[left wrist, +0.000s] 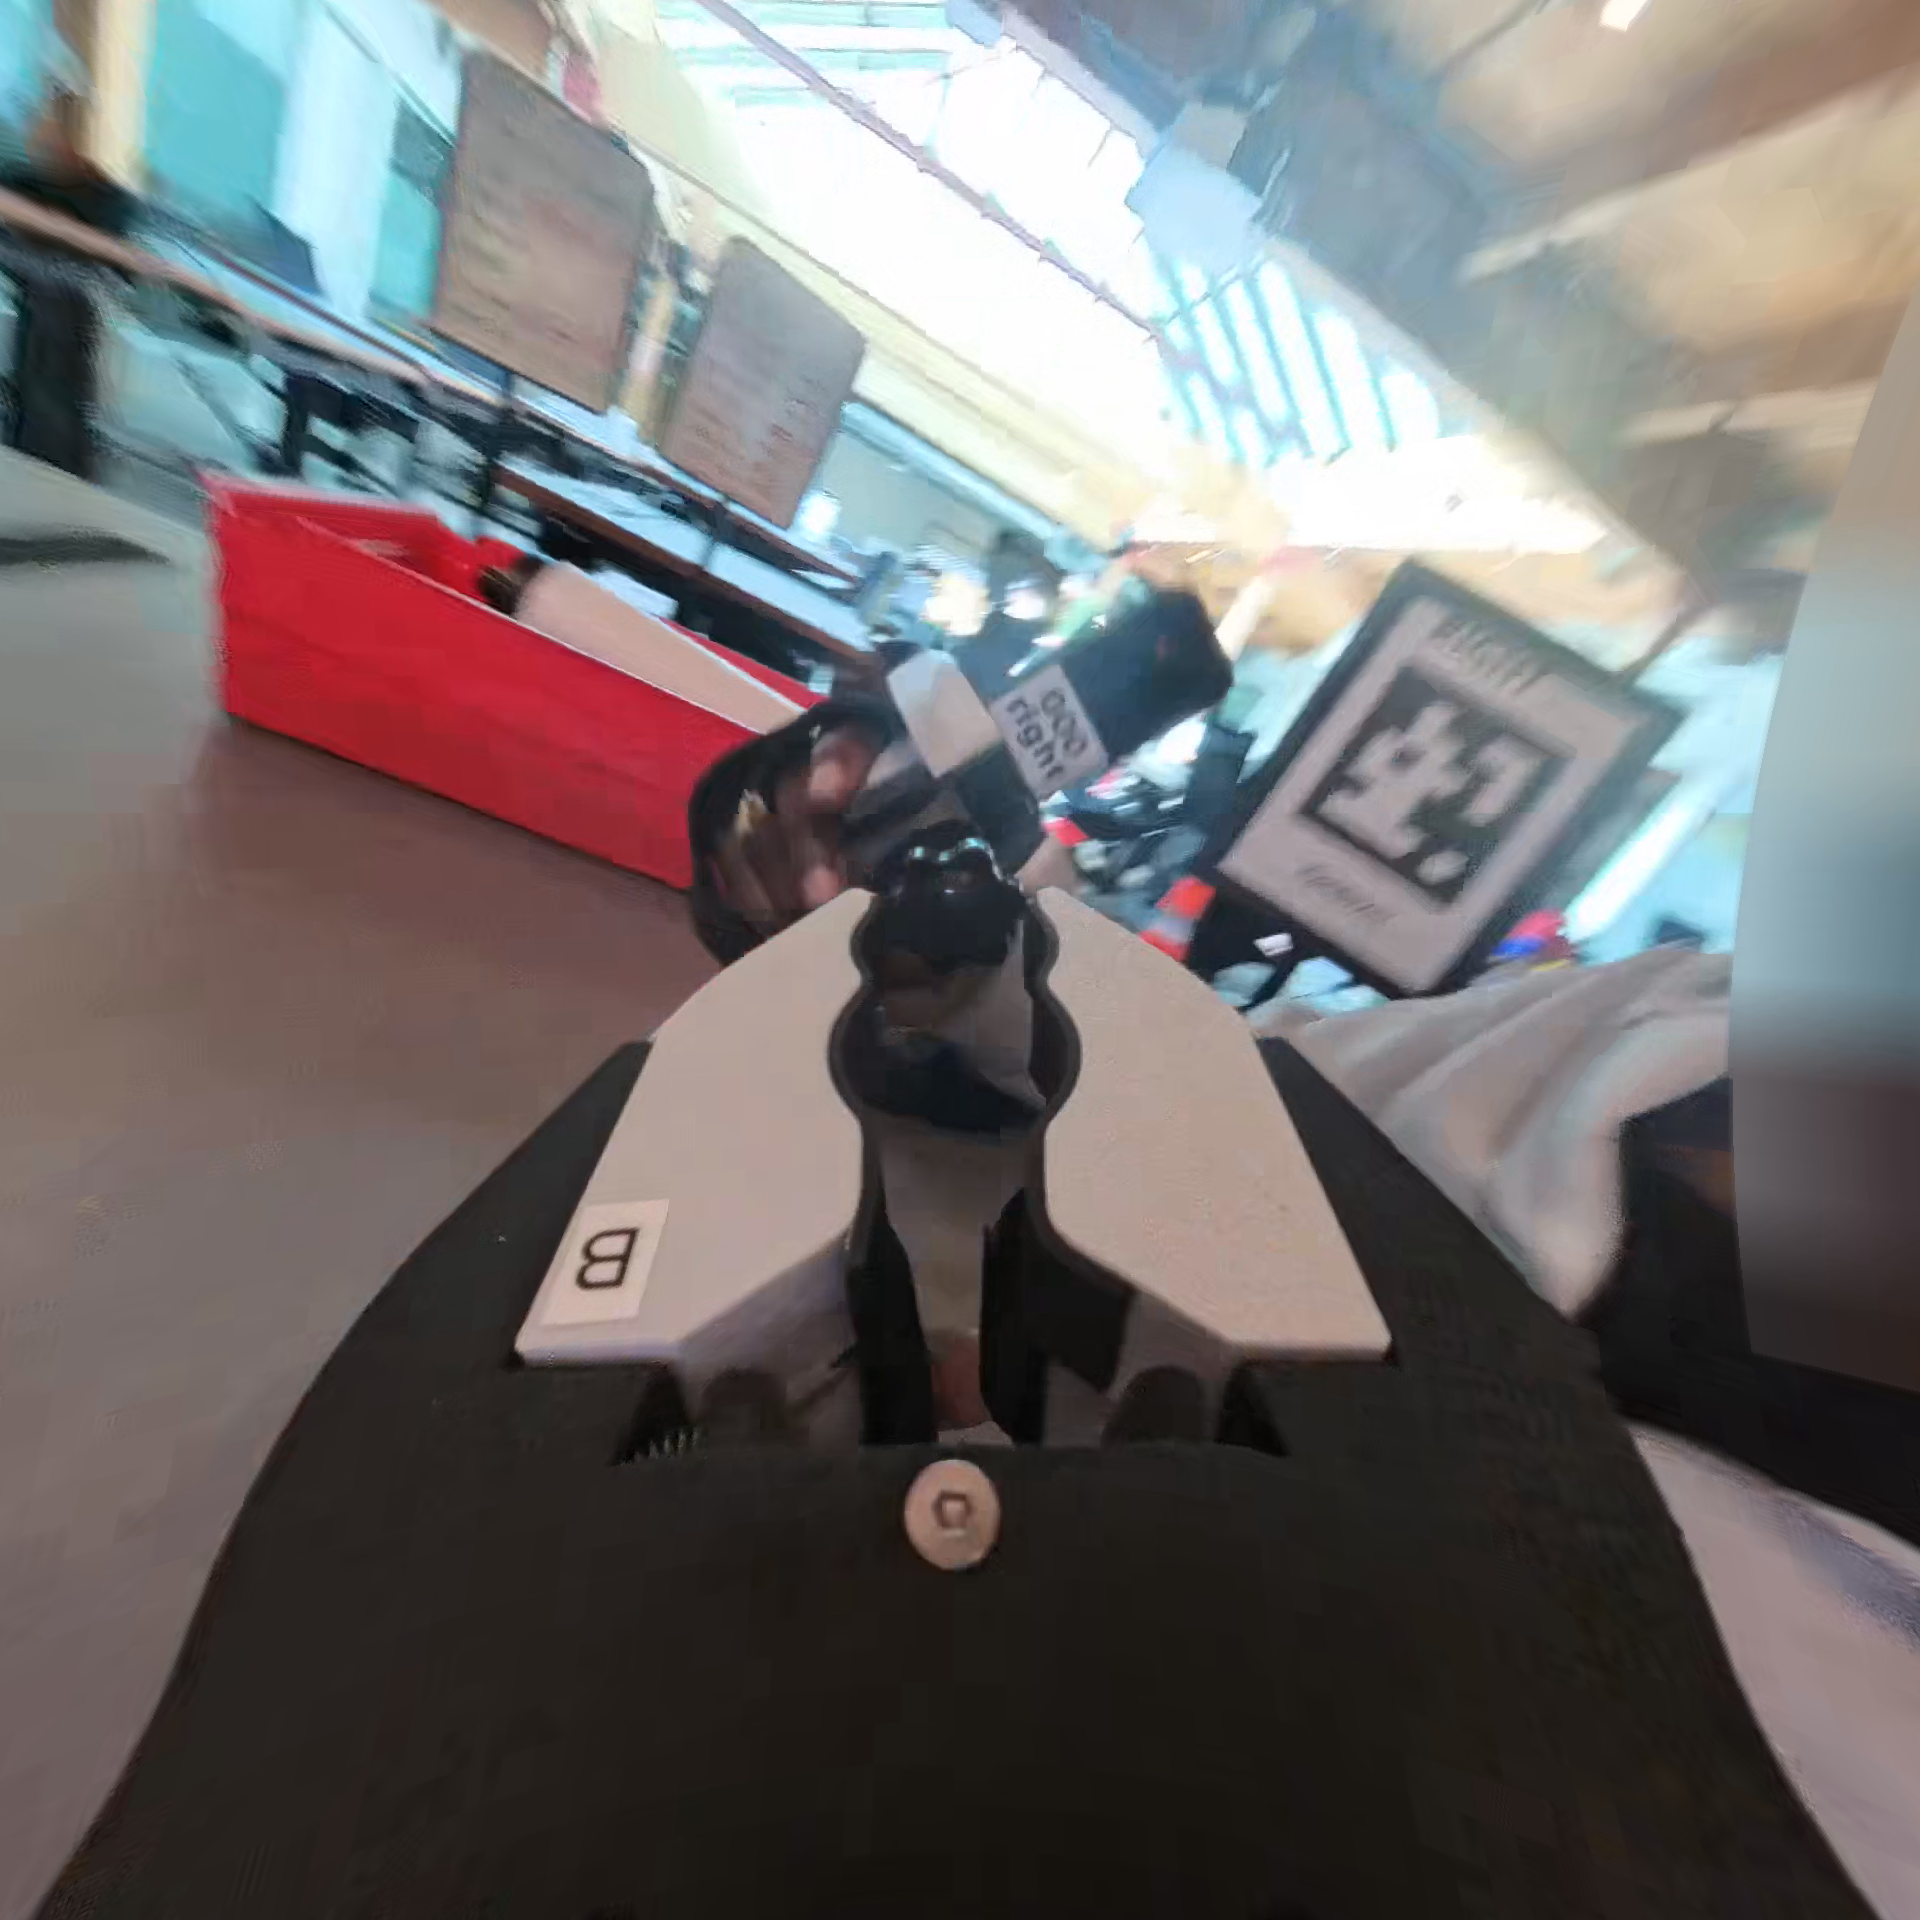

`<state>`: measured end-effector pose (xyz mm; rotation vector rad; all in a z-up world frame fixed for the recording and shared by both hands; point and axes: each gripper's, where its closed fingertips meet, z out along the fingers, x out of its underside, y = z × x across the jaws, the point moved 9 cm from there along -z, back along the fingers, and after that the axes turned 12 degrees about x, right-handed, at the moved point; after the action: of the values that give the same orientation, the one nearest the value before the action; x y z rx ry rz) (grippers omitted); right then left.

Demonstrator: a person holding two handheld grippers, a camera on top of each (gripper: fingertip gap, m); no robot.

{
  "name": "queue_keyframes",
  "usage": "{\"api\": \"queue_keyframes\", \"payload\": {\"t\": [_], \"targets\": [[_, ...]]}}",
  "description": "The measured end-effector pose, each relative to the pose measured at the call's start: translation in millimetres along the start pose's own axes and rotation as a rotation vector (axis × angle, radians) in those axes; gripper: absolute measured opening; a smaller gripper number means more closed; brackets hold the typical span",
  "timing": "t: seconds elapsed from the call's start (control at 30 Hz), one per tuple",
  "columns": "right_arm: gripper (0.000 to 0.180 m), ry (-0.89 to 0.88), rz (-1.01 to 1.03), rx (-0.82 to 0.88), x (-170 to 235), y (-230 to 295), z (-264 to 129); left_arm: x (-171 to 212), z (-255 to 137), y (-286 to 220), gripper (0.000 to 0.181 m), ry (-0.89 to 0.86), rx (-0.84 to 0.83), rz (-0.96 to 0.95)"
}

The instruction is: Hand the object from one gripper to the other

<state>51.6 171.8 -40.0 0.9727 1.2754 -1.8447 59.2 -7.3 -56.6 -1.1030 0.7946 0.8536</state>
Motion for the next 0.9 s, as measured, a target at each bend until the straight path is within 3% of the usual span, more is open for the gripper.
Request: {"api": "queue_keyframes", "payload": {"t": [0.1, 0.5, 0.53, 0.6, 0.73, 0.8, 0.9], "targets": [[0.02, 0.034, -0.305, 0.035, -3.4, 11.3, -2.8, 3.6, -1.1, 4.6, 0.024, -0.021, 0.057, -0.118], [0.006, 0.092, -0.357, -0.005, 0.2, 19.2, 2.8, 6.5, 1.7, 3.9, 0.024, 0.025, 0.052, -0.105], [0.006, 0.086, -0.307, -0.004, -1.1, 17.7, 3.0, 5.2, 2.9, 2.1, 0.025, 0.029, 0.056, -0.042], [0.006, 0.068, -0.101, -0.006, -3.8, 10.5, 3.3, 2.9, 5.9, -3.2, 0.048, 0.074, -0.026, 0.171], [0.006, 0.128, 0.569, -0.173, 6.3, -8.2, 6.3, 3.7, 9.6, -19.1, 0.054, 0.214, -0.279, 0.846], [0.006, 0.147, 0.742, -0.232, 12.6, -11.4, 5.8, 3.6, 11.2, -21.4, 0.054, 0.224, -0.305, 0.914], [0.006, 0.163, 0.79, -0.265, 15.3, -10.0, 6.5, 5.4, 10.9, -17.9, 0.045, 0.22, -0.244, 0.813]]}}
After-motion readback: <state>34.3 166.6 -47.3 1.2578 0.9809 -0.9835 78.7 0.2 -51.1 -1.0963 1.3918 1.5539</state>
